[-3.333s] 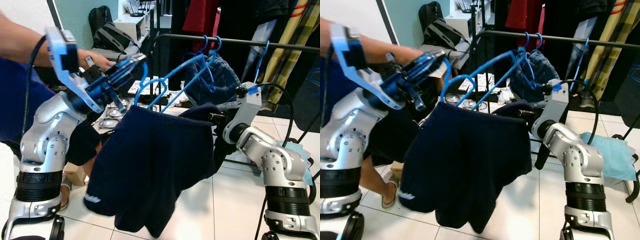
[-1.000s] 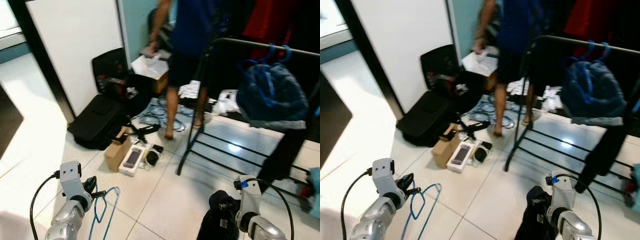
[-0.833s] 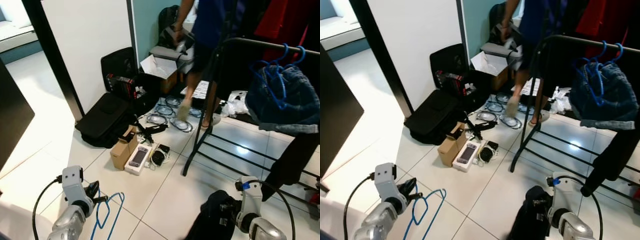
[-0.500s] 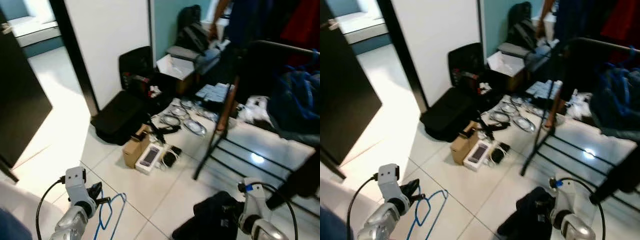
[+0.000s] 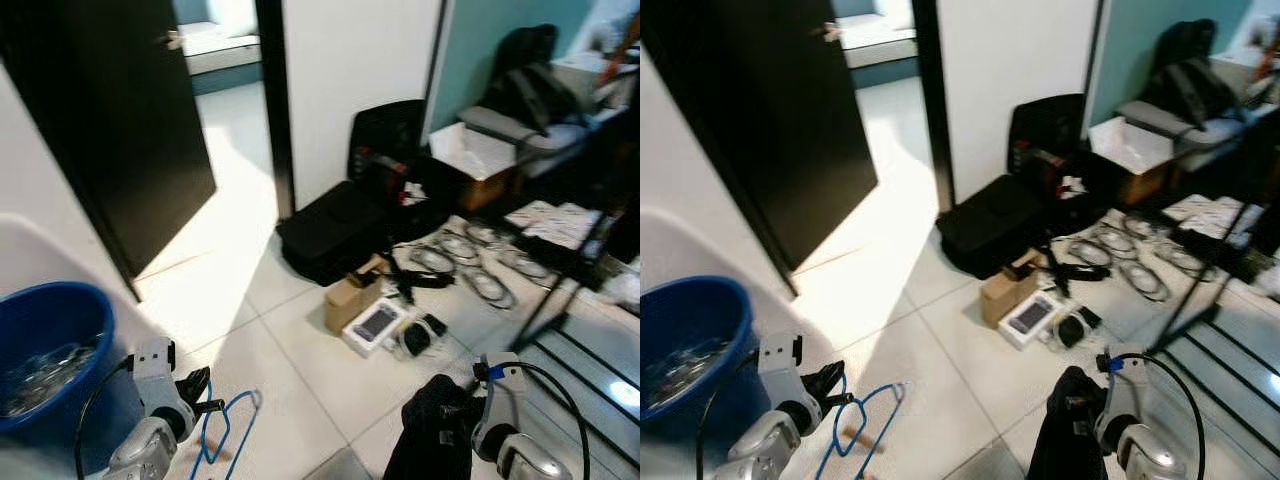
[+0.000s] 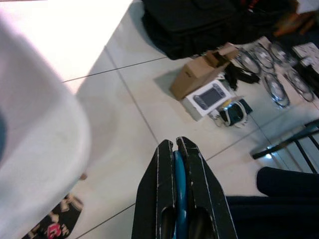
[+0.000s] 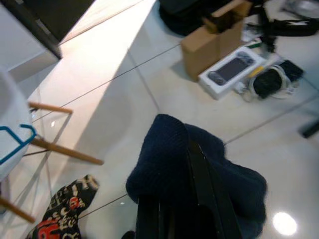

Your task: Hang hanger

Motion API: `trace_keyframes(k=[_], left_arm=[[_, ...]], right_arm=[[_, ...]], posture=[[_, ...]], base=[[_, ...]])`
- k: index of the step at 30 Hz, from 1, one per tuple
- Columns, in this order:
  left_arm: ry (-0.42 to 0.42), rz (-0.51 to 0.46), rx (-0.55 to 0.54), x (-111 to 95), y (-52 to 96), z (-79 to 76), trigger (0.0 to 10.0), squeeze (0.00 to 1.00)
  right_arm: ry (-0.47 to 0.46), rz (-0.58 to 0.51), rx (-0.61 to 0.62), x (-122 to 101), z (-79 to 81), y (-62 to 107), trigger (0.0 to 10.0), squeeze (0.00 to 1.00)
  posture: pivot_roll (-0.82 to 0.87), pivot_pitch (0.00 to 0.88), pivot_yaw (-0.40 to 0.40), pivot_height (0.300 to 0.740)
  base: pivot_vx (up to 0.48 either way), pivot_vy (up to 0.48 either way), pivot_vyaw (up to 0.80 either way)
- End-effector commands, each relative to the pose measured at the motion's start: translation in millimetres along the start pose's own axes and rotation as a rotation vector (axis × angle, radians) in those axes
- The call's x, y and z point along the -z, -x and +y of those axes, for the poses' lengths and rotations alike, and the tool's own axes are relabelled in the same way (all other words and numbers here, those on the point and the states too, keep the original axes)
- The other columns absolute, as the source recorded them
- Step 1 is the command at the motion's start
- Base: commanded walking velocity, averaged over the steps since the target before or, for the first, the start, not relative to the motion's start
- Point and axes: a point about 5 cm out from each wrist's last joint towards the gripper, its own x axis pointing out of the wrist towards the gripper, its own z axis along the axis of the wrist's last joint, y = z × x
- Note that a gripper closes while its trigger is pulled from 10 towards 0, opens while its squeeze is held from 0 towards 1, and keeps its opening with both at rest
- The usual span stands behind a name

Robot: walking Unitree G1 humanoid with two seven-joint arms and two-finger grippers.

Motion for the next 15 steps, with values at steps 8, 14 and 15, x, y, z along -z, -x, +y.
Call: trace_keyframes(k=[8, 14, 15], left_arm=[[0.014, 0.014, 0.031, 3.4, -1.3, -0.7, 10.0, 0.00], [-0.006, 0.022, 0.054, 5.4, -1.1, -1.5, 10.0, 0.00], [-0.006, 0.022, 0.054, 5.4, -1.1, -1.5, 10.0, 0.00]], right_arm=[[0.010, -0.035, -0.017, -5.5, 3.2, -6.2, 10.0, 0.00], [-0.001, -0.028, -0.008, -2.2, 5.2, -8.9, 10.0, 0.00], [-0.001, -0.028, -0.008, -2.2, 5.2, -8.9, 10.0, 0.00]], posture=[[-0.05, 0.023, 0.001, 0.740], [-0.04, 0.021, -0.001, 0.740], [-0.04, 0.021, -0.001, 0.740]], base=[[0.000, 0.000, 0.60], [0.000, 0.000, 0.00], [0.000, 0.000, 0.00]])
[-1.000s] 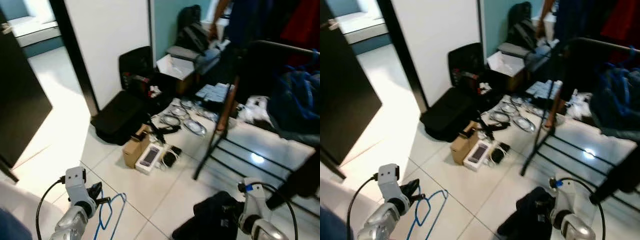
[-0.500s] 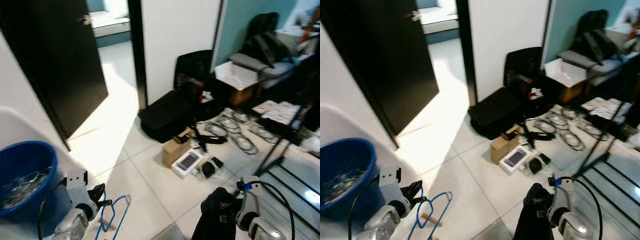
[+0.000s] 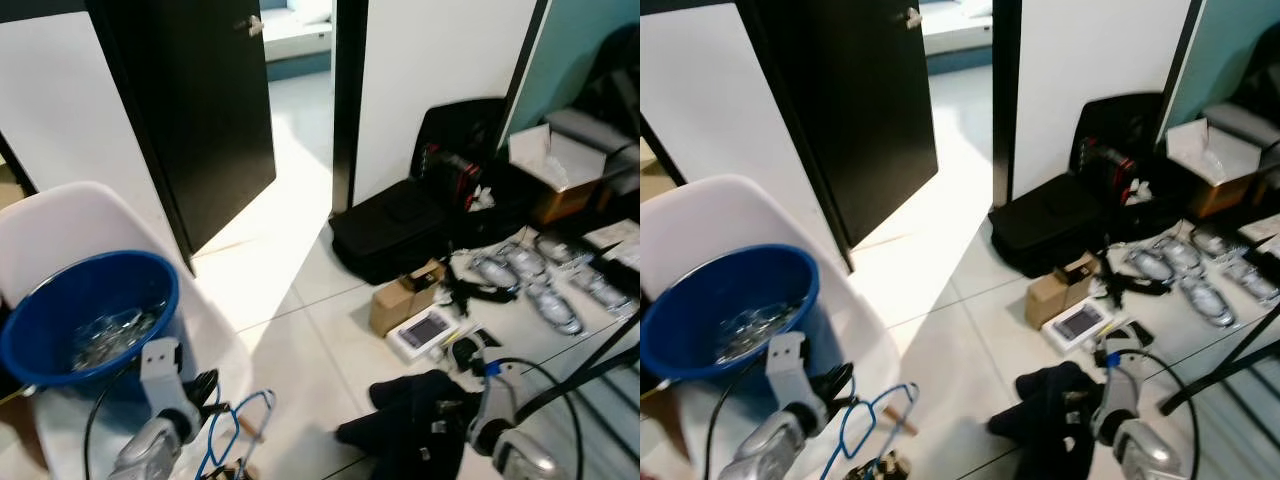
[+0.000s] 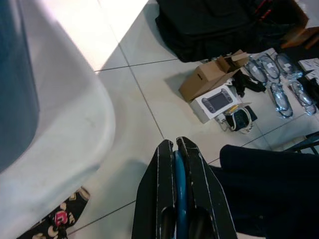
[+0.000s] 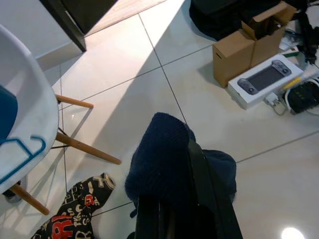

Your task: Hang hanger

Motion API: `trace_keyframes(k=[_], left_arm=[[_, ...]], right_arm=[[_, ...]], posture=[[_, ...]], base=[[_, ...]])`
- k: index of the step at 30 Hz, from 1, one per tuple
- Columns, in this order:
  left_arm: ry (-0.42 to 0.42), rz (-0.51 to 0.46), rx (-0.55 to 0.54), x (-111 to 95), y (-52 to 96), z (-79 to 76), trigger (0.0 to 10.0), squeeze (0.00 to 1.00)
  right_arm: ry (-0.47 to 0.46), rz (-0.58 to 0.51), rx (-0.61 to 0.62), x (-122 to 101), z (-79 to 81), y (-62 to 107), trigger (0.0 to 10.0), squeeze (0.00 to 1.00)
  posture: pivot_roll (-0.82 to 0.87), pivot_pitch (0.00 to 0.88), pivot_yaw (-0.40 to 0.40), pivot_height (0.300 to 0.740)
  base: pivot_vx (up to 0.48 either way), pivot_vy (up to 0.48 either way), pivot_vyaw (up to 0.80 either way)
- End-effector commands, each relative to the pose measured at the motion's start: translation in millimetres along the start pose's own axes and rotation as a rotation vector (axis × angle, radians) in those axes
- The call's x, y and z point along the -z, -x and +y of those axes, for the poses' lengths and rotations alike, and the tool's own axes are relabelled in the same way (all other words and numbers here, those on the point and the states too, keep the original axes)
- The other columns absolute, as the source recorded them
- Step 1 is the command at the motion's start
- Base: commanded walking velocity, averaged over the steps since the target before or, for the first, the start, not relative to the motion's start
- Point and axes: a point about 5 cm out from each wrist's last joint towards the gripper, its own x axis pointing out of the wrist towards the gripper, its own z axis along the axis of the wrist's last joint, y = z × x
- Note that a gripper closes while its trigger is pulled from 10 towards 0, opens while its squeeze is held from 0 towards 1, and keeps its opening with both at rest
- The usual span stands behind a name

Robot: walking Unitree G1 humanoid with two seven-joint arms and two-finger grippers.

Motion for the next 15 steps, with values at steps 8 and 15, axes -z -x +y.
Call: trace_keyframes(k=[8, 15], left_arm=[[-0.021, 0.015, 0.011, 3.2, 1.0, 2.1, 10.0, 0.00], [-0.025, 0.016, 0.017, 3.8, 0.7, 2.2, 10.0, 0.00]], right_arm=[[0.012, -0.020, -0.005, -2.6, 2.9, -3.3, 10.0, 0.00], [0.011, -0.030, -0.004, -6.3, 2.2, -4.3, 10.0, 0.00]], posture=[[-0.04, 0.020, -0.001, 0.740], [-0.04, 0.020, -0.001, 0.740]], base=[[0.000, 0.000, 0.00], [-0.038, 0.000, 0.00]])
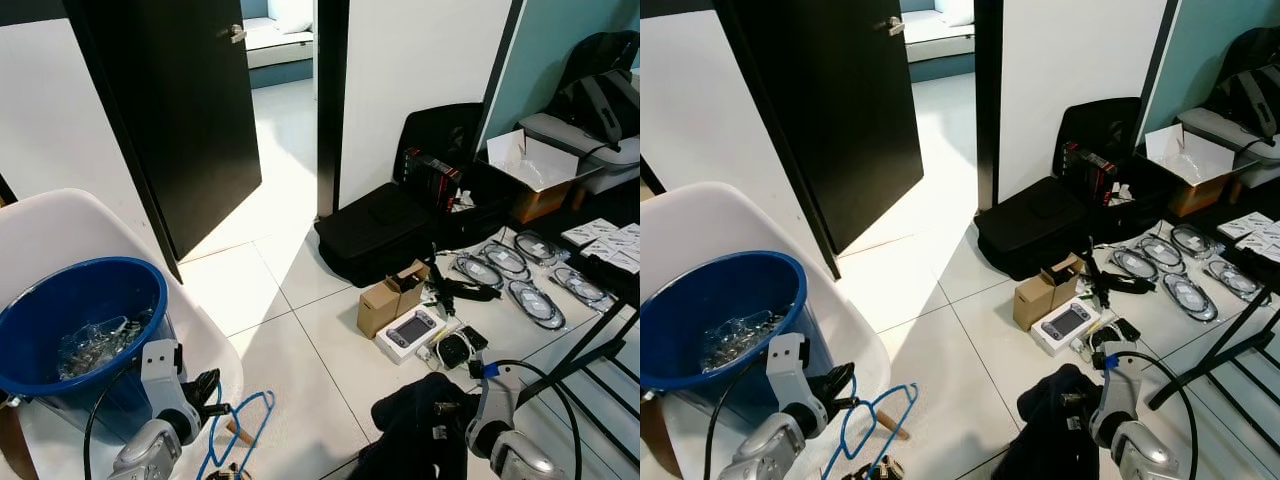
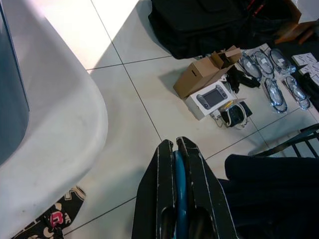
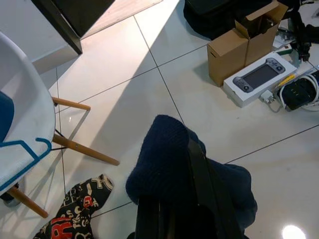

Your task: Hang hanger

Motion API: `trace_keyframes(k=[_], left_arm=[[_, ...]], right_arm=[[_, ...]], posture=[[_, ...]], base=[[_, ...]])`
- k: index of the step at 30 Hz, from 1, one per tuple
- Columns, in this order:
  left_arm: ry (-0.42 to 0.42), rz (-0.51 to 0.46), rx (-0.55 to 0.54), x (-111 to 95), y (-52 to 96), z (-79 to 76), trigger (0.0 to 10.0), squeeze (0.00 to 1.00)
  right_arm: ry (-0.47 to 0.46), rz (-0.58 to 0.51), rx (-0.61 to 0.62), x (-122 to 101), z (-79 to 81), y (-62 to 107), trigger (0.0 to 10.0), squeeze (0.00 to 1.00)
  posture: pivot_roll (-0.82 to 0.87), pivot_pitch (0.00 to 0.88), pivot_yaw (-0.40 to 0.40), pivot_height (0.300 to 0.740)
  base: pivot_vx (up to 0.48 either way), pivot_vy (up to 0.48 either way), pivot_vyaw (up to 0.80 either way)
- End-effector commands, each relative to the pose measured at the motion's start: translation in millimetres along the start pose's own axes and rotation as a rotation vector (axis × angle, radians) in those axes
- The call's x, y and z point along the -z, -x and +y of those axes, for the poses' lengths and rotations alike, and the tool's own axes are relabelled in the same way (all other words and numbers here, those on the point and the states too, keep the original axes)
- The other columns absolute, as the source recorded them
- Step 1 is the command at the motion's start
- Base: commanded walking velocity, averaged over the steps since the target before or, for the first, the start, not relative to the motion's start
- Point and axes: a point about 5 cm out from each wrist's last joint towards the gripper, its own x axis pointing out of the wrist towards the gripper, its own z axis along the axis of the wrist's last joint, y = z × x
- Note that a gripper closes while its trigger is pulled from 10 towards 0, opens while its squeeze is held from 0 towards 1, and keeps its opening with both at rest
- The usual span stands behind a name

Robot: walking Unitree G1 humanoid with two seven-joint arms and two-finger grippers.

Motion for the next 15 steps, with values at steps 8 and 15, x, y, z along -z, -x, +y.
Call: trace_keyframes(k=[8, 15], left_arm=[[-0.029, 0.003, 0.013, -1, -0.9, 1.0, 10.0, 0.00], [-0.027, 0.002, 0.018, 0, -2.0, 0.1, 10.0, 0.00]], right_arm=[[0.023, -0.021, -0.001, -5, 1.6, -4.2, 10.0, 0.00], [0.036, 0.032, 0.021, 8, -0.7, -3.1, 10.0, 0.00]], posture=[[-0.04, 0.019, -0.005, 0.740], [-0.04, 0.014, -0.011, 0.740]], base=[[-0.292, 0.000, 0.00], [-0.318, 0.000, 0.00]])
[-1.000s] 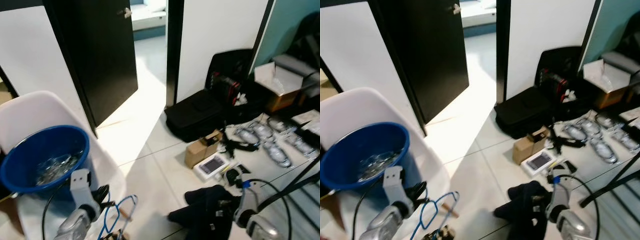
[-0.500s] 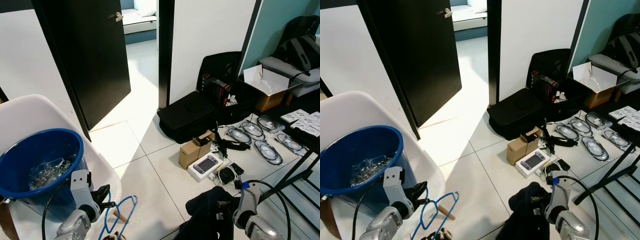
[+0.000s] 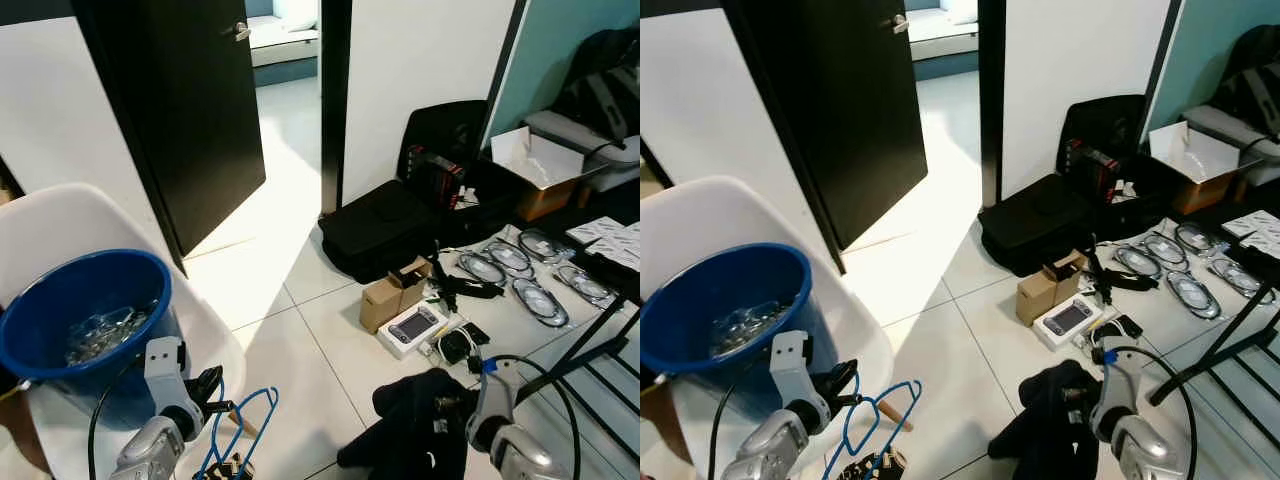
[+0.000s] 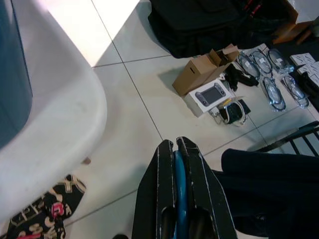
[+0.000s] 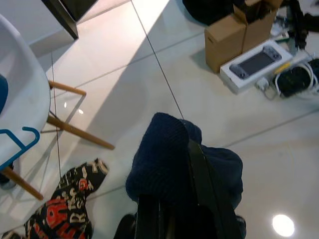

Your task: Hang hanger

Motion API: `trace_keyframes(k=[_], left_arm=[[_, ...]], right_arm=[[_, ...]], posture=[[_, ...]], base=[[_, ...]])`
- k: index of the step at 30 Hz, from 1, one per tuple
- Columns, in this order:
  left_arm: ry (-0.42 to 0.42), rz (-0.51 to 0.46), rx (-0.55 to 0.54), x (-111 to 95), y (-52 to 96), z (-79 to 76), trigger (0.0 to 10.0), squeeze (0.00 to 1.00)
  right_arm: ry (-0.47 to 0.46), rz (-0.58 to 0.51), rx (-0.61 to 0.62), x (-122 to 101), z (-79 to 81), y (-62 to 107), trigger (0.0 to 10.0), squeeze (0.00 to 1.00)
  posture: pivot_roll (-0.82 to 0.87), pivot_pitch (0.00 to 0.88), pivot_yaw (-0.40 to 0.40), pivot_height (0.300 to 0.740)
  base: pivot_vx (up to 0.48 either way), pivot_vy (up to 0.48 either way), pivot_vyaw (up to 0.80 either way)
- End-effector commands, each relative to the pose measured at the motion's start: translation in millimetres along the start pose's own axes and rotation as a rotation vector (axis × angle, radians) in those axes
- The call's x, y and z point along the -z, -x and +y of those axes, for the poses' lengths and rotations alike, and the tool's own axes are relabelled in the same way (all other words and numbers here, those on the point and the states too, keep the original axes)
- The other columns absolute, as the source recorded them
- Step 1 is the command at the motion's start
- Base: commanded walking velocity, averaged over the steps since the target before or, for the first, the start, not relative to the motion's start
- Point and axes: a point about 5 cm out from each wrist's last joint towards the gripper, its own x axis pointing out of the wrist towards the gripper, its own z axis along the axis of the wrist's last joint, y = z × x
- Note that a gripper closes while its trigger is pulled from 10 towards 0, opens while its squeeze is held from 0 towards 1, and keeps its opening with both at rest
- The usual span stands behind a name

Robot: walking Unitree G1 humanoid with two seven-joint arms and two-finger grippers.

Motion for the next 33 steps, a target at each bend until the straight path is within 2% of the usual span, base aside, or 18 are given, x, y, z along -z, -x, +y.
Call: trace_keyframes(k=[1, 15, 33], left_arm=[[-0.018, -0.002, 0.004, -1, -0.4, 0.8, 10.0, 0.00], [-0.026, -0.010, 0.014, -1, -0.6, -0.7, 10.0, 0.00], [-0.029, -0.023, 0.019, -3, -2.6, -2.7, 10.0, 0.00]], right_arm=[[0.023, -0.022, -0.008, -3, 2.6, -1.5, 10.0, 0.00], [0.057, -0.031, -0.019, -6, 4.2, -2.8, 10.0, 0.00], [0.095, -0.051, -0.056, -14, 5.4, -4.4, 10.0, 0.00]], posture=[[-0.04, 0.012, -0.012, 0.740], [-0.04, 0.008, -0.017, 0.740], [-0.04, 0.010, -0.014, 0.740]], base=[[-0.322, 0.000, 0.00], [-0.324, 0.000, 0.00], [-0.328, 0.000, 0.80]])
